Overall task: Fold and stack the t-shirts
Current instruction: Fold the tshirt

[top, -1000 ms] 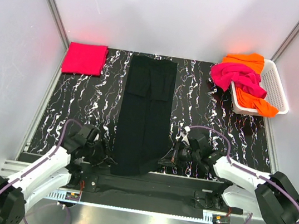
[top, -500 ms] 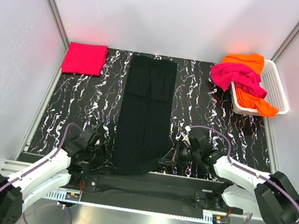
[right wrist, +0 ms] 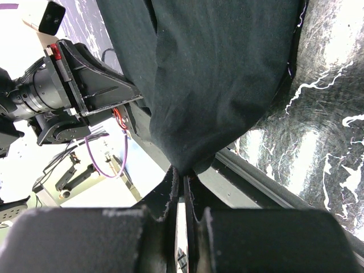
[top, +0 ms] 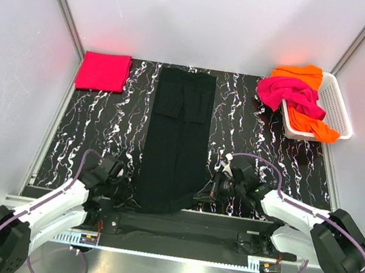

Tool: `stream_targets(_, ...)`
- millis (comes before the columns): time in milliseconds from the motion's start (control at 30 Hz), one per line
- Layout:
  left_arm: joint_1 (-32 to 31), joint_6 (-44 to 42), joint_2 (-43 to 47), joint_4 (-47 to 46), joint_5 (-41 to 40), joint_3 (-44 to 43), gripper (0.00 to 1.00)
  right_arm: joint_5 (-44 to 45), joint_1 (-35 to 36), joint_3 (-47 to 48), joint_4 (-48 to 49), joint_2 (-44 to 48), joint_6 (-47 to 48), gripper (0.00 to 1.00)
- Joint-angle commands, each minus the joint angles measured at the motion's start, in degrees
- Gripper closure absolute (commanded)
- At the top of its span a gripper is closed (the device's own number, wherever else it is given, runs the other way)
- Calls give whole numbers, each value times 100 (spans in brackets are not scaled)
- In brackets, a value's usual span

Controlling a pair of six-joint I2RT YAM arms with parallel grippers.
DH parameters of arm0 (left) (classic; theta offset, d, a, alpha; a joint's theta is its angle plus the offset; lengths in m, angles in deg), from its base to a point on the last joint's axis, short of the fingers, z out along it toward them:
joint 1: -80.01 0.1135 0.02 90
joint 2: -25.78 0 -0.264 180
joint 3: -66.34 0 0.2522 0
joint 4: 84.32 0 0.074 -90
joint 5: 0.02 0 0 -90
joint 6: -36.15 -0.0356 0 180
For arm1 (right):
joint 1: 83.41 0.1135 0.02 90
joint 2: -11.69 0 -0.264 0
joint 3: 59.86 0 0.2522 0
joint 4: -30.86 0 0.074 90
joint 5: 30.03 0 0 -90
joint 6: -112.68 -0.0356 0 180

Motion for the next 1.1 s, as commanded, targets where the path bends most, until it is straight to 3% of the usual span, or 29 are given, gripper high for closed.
stream_targets(0, -4, -95, -75, -124, -117, -14, 83, -101, -55, 21, 5, 78, 77, 100)
stream_targets(100, -13, -95, 4, -71, -55, -101, 96, -119, -64, 21, -4, 87, 59, 100)
stream_targets(167, -5, -112, 56, -10, -20, -267, 100, -154, -64, 21, 5, 96, 51, 100)
stream_targets(600, 4, -560, -690, 34, 33, -2227, 100, -347, -159, 319, -267, 8, -11, 100)
stream_targets(800, 259, -956, -1559, -9, -126, -2922, 100, -540, -783, 1267, -1101, -518, 550, 100)
stream_targets(1067, 1164, -1571, -3193, -387, 14, -4265, 100, -1015, -1706, 3262, -1997, -2346, 1569, 100)
